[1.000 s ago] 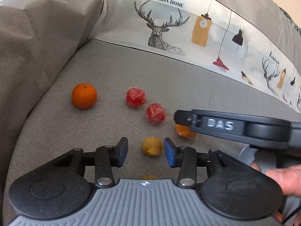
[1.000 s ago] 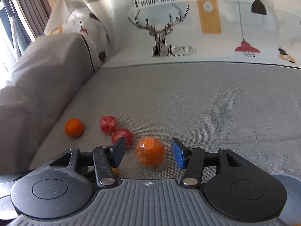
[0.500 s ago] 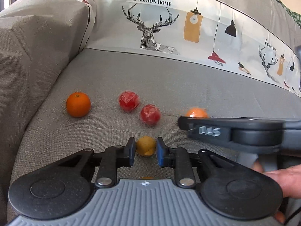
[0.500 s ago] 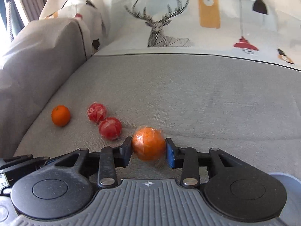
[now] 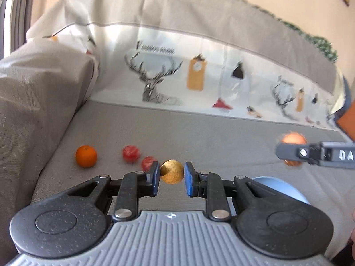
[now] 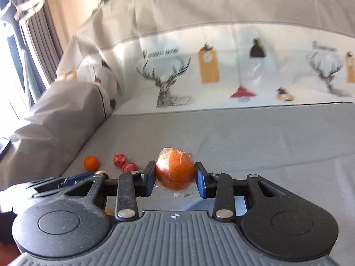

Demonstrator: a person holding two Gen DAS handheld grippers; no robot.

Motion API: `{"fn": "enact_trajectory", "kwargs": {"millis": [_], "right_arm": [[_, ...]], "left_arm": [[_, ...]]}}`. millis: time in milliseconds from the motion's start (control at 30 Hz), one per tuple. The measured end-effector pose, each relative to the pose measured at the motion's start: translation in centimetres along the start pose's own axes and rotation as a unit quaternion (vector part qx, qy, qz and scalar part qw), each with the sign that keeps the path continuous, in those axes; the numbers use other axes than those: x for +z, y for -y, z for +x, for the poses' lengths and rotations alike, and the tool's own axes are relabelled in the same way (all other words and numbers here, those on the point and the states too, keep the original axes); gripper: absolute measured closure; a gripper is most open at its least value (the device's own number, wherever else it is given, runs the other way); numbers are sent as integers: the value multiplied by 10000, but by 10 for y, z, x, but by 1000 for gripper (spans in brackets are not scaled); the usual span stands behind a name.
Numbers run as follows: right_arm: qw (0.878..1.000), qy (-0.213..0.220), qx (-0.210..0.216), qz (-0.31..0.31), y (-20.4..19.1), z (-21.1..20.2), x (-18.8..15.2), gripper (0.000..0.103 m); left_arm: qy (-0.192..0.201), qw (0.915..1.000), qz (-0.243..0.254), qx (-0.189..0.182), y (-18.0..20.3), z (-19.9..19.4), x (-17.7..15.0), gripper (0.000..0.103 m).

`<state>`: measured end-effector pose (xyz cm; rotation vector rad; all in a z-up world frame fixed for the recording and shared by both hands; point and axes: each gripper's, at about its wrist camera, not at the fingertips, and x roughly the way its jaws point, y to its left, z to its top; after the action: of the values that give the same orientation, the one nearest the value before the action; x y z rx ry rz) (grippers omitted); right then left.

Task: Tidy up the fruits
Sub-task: 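Grasp a netted orange with the right gripper while the left grasps a tan fruit, then carry both fruits over the blue plate and open both grippers to release them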

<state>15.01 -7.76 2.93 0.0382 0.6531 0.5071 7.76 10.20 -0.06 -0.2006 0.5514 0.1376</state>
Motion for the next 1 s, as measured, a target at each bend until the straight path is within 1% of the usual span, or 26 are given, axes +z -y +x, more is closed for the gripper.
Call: {"fn": "enact_trajectory", "kwargs": {"millis": [100,200,300,400,467,567,700,833,1000], "right_arm": [[9997,163,-91,171,14,-33,-14,64],[9988,179,-221,407,31,-55,-34,64],[9978,143,-299,581,47,-69,-52,64],[9978,173,-403,502,59,-80,-72,64],[9976,100,-446,527,66,-84,-80,64],[9977,138,-522,411,73,-89,-85,64],[9963,93,-573,635,84,-85,-86,64],[9969,90,-511,593,77,-78,-85,64],[9976,-53,-473,497,72,-66,-85,64]], "left_arm": [[140,9996,-105,-223,8,-22,-3,77],[228,9988,-138,-406,19,-43,-7,77],[229,9981,-87,-572,30,-58,-13,77],[185,9973,49,-710,41,-67,-20,77],[164,9969,206,-739,49,-71,-25,77],[159,9960,484,-736,60,-70,-31,77],[89,9952,638,-730,68,-62,-35,77],[-11,9941,773,-763,73,-52,-38,77],[-156,9929,875,-792,76,-40,-42,77]]}}
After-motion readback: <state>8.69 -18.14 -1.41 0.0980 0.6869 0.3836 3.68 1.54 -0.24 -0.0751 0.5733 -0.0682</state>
